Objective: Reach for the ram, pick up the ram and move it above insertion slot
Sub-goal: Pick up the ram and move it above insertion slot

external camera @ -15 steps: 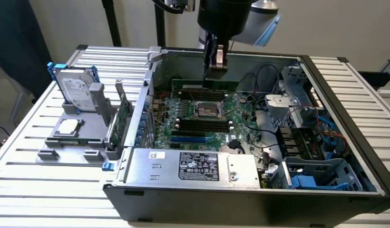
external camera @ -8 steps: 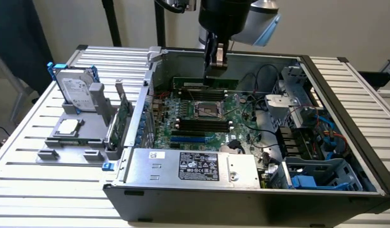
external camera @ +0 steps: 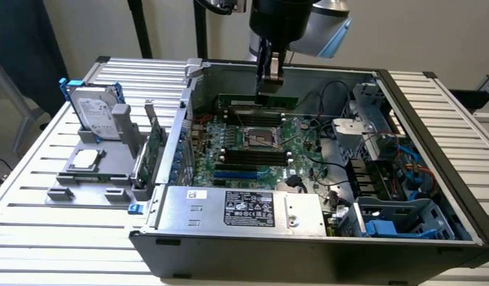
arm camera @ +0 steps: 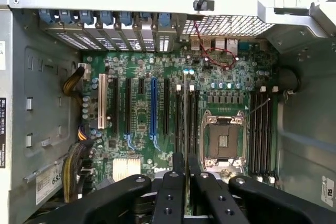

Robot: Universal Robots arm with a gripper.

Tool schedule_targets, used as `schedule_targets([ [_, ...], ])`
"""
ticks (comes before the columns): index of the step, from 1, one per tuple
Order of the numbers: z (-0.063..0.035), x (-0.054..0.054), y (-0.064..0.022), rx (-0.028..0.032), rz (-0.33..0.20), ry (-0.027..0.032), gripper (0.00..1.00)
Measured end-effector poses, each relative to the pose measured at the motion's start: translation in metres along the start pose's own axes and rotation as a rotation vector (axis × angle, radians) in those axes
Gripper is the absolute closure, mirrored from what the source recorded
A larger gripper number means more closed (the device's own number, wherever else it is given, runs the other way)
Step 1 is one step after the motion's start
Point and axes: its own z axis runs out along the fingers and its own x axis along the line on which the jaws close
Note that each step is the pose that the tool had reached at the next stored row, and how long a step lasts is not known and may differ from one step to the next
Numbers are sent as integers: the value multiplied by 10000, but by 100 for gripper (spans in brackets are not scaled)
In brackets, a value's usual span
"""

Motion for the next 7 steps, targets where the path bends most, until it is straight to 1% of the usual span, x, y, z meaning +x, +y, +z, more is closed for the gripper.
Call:
schedule_targets([
  [7,0,-1,0,1,29,-3,86],
])
